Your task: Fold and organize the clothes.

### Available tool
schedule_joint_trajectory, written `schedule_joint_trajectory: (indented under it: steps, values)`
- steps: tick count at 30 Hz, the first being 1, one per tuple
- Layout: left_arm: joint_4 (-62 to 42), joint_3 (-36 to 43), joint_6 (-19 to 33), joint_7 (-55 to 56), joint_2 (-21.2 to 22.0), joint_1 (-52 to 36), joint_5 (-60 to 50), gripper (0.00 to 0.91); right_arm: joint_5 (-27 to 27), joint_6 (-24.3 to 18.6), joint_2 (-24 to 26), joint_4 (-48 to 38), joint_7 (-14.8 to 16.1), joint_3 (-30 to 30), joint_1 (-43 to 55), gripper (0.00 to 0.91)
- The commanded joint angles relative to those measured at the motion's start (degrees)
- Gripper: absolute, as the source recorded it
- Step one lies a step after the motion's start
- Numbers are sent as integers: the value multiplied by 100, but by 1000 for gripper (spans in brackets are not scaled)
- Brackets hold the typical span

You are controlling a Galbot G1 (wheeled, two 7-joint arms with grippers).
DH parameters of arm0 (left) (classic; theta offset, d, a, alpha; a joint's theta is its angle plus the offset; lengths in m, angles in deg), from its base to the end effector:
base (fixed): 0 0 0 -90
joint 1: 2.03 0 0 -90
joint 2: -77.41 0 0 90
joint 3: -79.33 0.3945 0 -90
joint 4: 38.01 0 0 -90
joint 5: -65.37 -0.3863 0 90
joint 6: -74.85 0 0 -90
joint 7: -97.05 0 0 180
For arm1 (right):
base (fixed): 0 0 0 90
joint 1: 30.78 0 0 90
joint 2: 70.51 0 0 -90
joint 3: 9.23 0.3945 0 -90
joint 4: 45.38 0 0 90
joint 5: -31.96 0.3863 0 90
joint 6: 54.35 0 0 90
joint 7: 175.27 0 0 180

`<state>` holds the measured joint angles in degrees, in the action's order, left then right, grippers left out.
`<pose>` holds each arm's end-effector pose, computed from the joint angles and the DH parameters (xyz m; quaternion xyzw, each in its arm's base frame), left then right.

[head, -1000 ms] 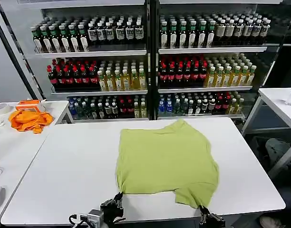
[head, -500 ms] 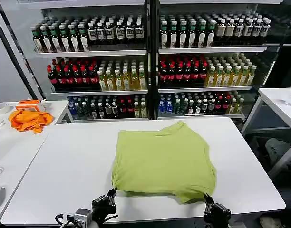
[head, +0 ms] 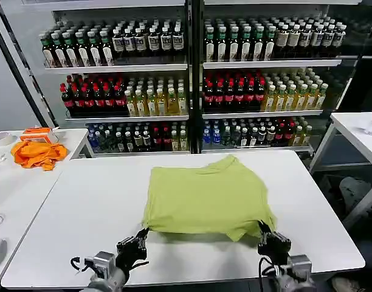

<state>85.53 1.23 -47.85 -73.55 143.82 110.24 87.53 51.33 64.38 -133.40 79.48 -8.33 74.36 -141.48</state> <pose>0.2186 0.0116 -0.2975 -0.1253 -0.9628 -0.0201 0.2385 0.2343 -0.0477 -0.2711 0.0519 -0.9828 0.0778 0.1595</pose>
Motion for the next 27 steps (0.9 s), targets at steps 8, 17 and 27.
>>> schedule_joint_trajectory:
  steps: [8, 17, 27]
  values:
    - [-1259, 698, 8, 68, 86, -1477, -225, 40, -98, 64, 272, -1308, 89, -462, 1587, 0]
    - [-1476, 779, 97, 197, 205, -1655, -314, 181, -504, 100, 73, -1603, 205, -565, 1543, 353]
    - [-1350, 589, 192, 339, 297, -1328, -390, 907, -557, -173, -7, -1182, 354, -289, 1015, 907]
